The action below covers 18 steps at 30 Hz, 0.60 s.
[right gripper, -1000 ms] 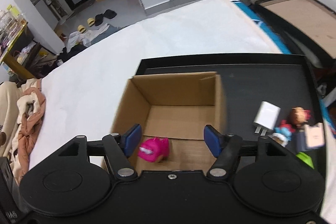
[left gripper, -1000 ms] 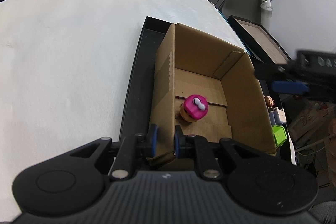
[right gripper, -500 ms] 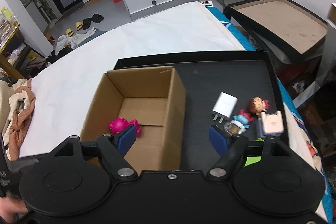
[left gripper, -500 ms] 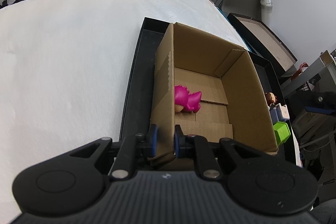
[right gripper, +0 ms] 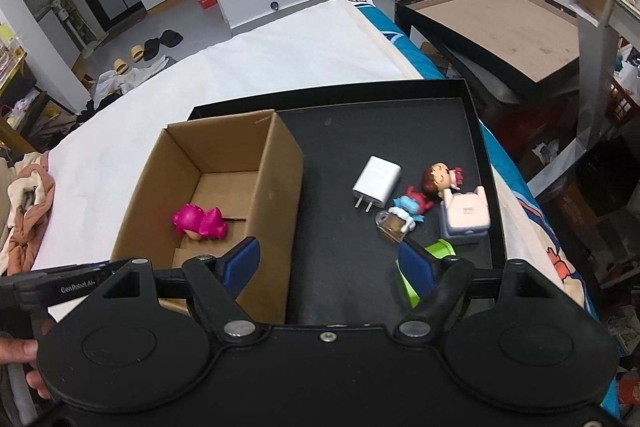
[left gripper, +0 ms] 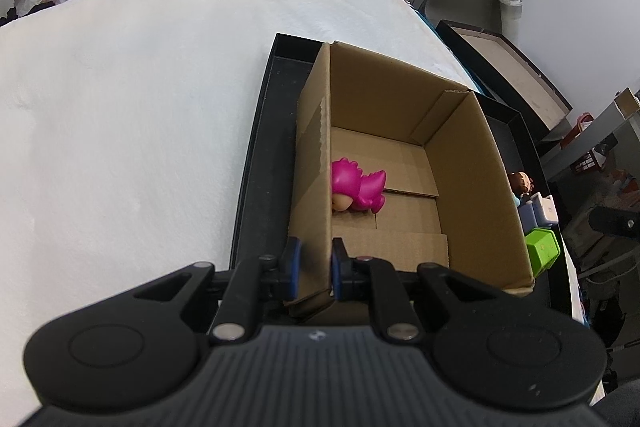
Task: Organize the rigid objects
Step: 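Move the right gripper to the green cube container and grasp it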
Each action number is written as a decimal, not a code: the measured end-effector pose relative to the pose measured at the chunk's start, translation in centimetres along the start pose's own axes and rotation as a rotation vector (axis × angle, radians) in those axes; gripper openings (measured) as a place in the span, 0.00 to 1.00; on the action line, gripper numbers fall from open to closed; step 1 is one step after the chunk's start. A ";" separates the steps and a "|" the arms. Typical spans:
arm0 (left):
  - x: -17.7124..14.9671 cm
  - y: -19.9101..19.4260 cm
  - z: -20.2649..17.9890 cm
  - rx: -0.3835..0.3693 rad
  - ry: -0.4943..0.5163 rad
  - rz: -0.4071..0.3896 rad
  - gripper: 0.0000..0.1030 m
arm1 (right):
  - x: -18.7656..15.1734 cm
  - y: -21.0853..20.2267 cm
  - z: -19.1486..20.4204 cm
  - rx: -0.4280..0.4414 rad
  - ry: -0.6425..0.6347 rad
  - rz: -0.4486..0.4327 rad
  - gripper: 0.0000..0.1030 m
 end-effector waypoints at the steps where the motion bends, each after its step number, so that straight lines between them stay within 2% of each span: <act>1: 0.0 0.0 0.0 0.002 0.001 0.001 0.14 | -0.1 0.0 -0.4 0.003 0.004 -0.001 0.74; 18: -0.1 0.3 -0.2 0.035 0.020 0.017 0.13 | -2.7 3.7 -6.0 0.005 0.105 0.029 0.71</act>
Point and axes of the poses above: each gripper's, at about its wrist camera, not at the fingertips, and y roughly the way its jaws point, z to its left, x to its top, the point moved 10 cm from there along y, roughly the way its jaws point, and after that the axes turned 8 degrees about -x, right-handed, at the moved point
